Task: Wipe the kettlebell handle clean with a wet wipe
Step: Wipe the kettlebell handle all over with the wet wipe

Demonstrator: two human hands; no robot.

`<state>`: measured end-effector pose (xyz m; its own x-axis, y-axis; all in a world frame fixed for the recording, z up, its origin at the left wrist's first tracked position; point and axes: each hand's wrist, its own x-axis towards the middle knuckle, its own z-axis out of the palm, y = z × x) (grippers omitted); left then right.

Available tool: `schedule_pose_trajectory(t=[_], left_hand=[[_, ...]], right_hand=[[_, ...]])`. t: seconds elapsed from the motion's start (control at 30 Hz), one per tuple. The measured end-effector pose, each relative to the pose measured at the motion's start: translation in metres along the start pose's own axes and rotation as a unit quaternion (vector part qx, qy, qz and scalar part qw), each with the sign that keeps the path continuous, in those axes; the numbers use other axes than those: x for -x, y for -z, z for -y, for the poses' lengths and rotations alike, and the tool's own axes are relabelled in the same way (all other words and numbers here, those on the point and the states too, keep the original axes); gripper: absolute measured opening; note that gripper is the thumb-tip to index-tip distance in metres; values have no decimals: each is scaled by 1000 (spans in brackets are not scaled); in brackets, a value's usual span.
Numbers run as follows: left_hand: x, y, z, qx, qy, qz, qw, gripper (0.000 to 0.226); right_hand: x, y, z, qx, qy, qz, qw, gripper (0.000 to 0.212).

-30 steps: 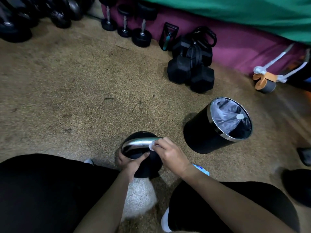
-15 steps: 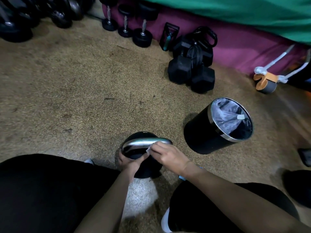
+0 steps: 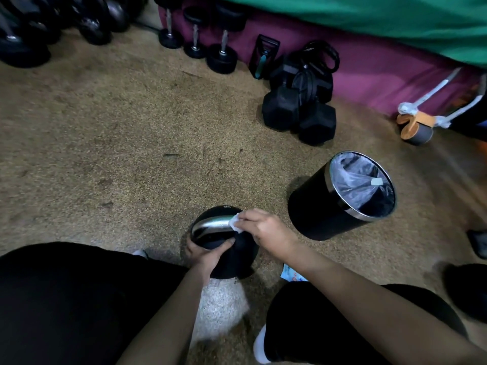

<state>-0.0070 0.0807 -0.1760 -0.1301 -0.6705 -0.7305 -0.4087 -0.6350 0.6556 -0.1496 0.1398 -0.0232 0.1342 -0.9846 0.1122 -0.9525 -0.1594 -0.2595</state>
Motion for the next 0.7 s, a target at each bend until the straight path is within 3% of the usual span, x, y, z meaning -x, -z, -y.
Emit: schedule_pose_trajectory(t=[0.07,0.27,0.47,0.7], left_hand=[[1,0,0,6,-1,2,1000,138],[-1,-1,-1,-10,0,-7,1000,139],[-5,0,5,-11,-7,-8,1000,141],[-8,-3,8,7,3,-15,1000,144]], right_hand=[[0,5,-2,-11,-28,10,999,41],[-1,4,1,-37,-32,55,997,38],[-20,10,-5,-80,-138,46,986,38],[-19,6,3,-75,-119,88,986,35]])
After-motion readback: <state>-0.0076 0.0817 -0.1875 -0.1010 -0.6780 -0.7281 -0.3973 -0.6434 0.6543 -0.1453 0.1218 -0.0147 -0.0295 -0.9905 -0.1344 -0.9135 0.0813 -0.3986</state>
